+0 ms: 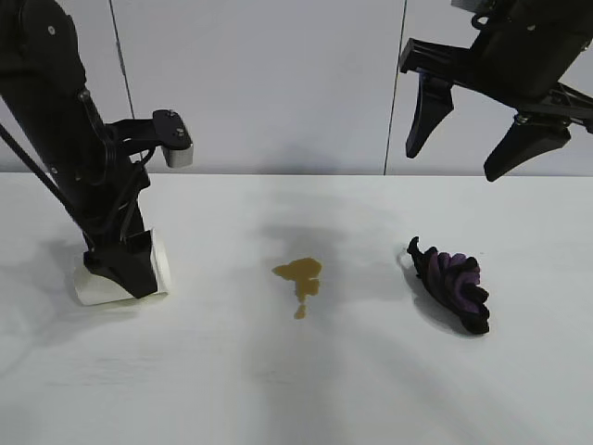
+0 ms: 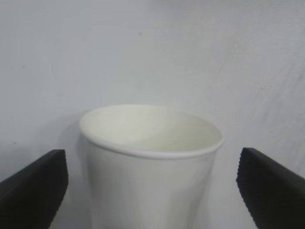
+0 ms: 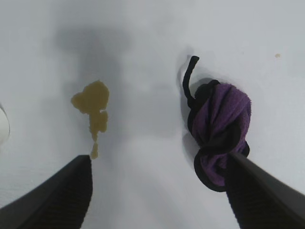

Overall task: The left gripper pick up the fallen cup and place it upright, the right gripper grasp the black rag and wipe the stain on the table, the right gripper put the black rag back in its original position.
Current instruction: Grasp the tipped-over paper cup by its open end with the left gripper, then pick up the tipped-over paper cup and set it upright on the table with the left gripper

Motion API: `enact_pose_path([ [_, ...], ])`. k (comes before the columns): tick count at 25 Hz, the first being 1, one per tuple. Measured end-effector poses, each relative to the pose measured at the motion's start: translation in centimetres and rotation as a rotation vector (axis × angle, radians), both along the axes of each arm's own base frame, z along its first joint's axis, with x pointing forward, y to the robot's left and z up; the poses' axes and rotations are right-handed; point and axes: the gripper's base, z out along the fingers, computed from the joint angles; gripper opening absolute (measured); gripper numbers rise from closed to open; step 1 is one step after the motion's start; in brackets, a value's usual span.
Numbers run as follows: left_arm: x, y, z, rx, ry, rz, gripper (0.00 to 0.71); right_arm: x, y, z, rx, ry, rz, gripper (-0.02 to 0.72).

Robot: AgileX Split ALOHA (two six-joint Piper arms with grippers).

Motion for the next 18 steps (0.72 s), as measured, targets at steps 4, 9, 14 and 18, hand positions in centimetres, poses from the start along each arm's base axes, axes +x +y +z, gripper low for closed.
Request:
enact_pose_path([
  [4, 0.0, 0.0, -0.9, 0.008, 0.022, 0.0, 0.633, 0.0, 0.0, 0.0, 0.0, 0.002, 0.0, 0.535],
  [9, 0.1, 0.0, -0.9, 0.007, 0.02, 0.0, 0.477, 0.0, 0.0, 0.0, 0.0, 0.002, 0.0, 0.535],
  [14, -0.3, -0.7, 0.5, -0.094, 0.017, -0.086, 0.455, 0.0, 0.0, 0.0, 0.0, 0.001, 0.0, 0.535],
  [18, -0.2, -0.2, 5.2, -0.396, -0.045, -0.113, 0.454, 0.0, 0.0, 0.0, 0.0, 0.001, 0.0, 0.535],
])
